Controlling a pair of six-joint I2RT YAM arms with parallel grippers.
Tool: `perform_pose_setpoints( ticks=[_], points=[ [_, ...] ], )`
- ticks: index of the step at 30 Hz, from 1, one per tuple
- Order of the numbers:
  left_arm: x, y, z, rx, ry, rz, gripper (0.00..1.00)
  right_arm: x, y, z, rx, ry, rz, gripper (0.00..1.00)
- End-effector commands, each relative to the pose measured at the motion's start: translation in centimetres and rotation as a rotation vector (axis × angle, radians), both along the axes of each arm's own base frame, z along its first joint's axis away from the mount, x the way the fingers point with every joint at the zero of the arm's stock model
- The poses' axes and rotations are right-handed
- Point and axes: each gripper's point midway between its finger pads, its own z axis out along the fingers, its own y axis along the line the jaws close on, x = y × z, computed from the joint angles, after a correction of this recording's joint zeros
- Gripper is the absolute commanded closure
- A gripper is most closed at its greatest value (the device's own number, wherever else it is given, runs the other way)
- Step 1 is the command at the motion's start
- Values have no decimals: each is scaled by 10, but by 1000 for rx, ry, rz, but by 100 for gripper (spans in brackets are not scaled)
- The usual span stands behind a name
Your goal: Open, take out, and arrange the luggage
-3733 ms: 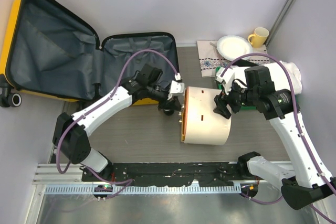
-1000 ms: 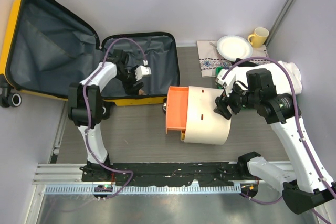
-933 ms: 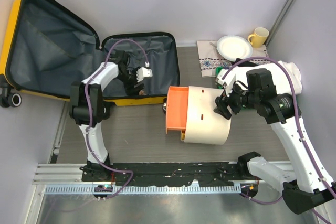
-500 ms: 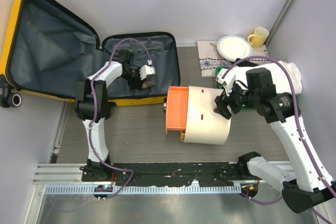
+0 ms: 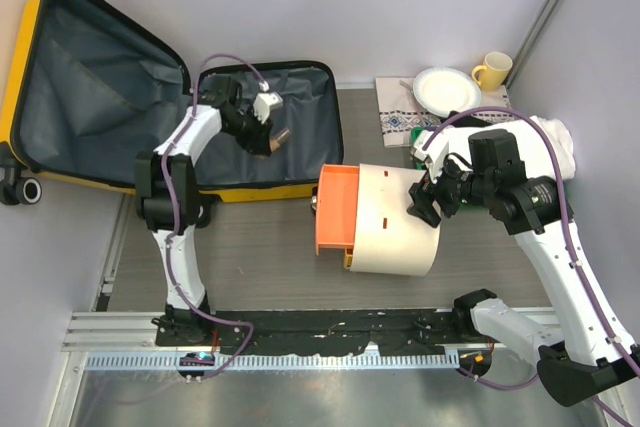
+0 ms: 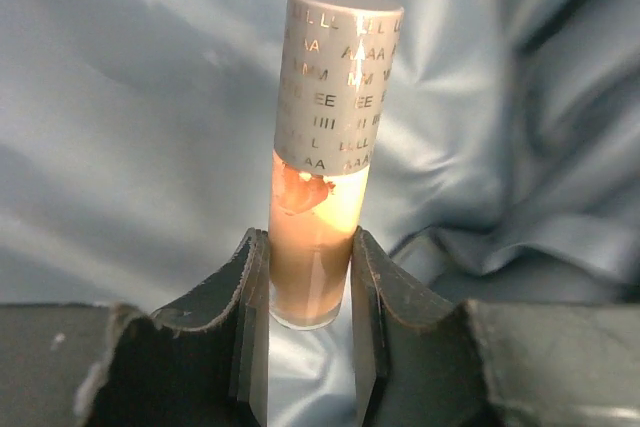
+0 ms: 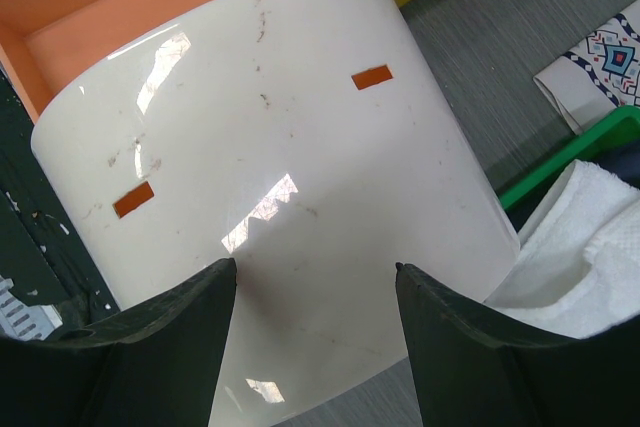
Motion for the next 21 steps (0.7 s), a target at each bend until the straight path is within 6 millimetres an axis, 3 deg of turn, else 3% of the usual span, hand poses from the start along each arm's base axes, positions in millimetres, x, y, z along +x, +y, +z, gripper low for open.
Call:
perform_pose_setpoints(
  ticks=[1, 3, 5, 6, 7, 9, 15, 16, 21],
  points=[
    [-22, -37, 130, -317, 110, 195, 100, -27, -53, -70, -320, 245, -63, 30],
    [-44, -51, 159, -401, 211, 269, 100, -28, -53, -71, -318, 245, -66, 30],
    [-58, -62, 168, -442, 308, 378, 100, -28, -53, -71, -313, 237, -71, 30],
    [-69, -64, 187, -472, 302, 394, 100, -29, -53, -70, -312, 235, -71, 30],
    [-79, -72, 188, -489, 337, 405, 100, -29, -53, -70, -311, 233, -73, 30],
    [-96, -77, 210, -542, 382, 486, 100, -30, -54, -69, -307, 224, -76, 30],
    [-154, -110, 226, -608, 623, 561, 100, -30, -57, -65, -300, 183, -102, 30],
    [-169, -116, 227, -609, 633, 541, 100, -30, -58, -64, -305, 176, -108, 30],
    [-206, -133, 234, -625, 628, 491, 100, -27, -61, -64, -308, 156, -130, 30]
  ],
)
